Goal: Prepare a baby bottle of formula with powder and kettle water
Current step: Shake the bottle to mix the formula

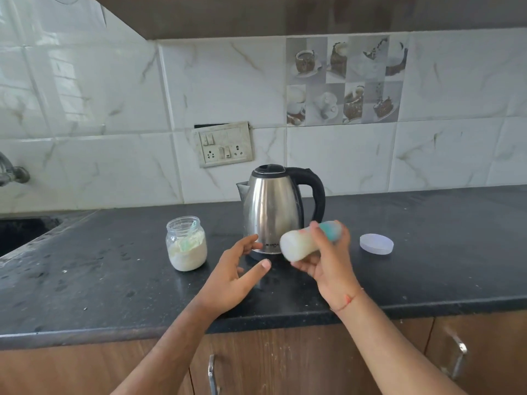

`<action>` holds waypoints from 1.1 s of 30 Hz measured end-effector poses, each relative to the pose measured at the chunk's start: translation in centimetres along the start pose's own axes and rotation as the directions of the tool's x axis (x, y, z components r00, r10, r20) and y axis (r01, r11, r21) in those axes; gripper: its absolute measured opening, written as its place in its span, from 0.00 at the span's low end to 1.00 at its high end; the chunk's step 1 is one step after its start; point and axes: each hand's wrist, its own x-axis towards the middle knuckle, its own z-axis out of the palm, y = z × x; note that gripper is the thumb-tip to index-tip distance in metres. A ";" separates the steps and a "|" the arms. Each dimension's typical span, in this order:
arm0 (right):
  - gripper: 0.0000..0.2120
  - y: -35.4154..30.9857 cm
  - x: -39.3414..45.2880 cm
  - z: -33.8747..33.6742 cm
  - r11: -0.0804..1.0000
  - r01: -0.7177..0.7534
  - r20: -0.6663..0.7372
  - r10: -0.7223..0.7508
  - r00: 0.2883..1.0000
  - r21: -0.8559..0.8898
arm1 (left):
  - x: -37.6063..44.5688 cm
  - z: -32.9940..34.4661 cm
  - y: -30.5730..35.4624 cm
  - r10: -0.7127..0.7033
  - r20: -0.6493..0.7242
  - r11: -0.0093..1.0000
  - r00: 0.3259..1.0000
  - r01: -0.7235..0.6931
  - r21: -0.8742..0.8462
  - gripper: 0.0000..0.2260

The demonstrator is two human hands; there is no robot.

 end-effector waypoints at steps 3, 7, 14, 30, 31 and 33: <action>0.27 0.3 -0.1 0.5 0.996 -0.001 0.076 0.008 0.997 -0.092 | 0.1 -0.1 0.1 -0.012 0.003 1.000 1.000 0.012 0.001 0.39; 0.28 -0.3 1.1 -0.5 0.956 0.104 -0.205 -0.047 0.978 0.274 | -0.2 0.0 0.5 -0.022 0.009 1.000 1.000 0.022 -0.002 0.40; 0.30 0.3 1.6 -1.0 0.937 0.110 -0.264 -0.020 0.964 0.332 | -0.3 0.0 0.6 -0.030 0.014 1.000 0.999 0.030 -0.006 0.40; 0.31 0.3 1.8 -1.0 0.946 0.097 -0.225 -0.026 0.974 0.311 | 0.2 -0.1 0.0 -0.013 -0.004 1.000 1.000 0.013 0.006 0.39; 0.31 -0.2 1.6 -0.8 0.939 0.066 -0.194 0.001 0.981 0.338 | 0.2 -0.1 -0.1 -0.006 -0.016 1.000 1.000 0.006 0.006 0.39; 0.29 -0.3 0.6 -0.1 0.977 -0.123 0.039 0.118 0.992 0.175 | 0.3 -0.1 0.0 0.003 -0.011 1.000 1.000 -0.003 0.026 0.40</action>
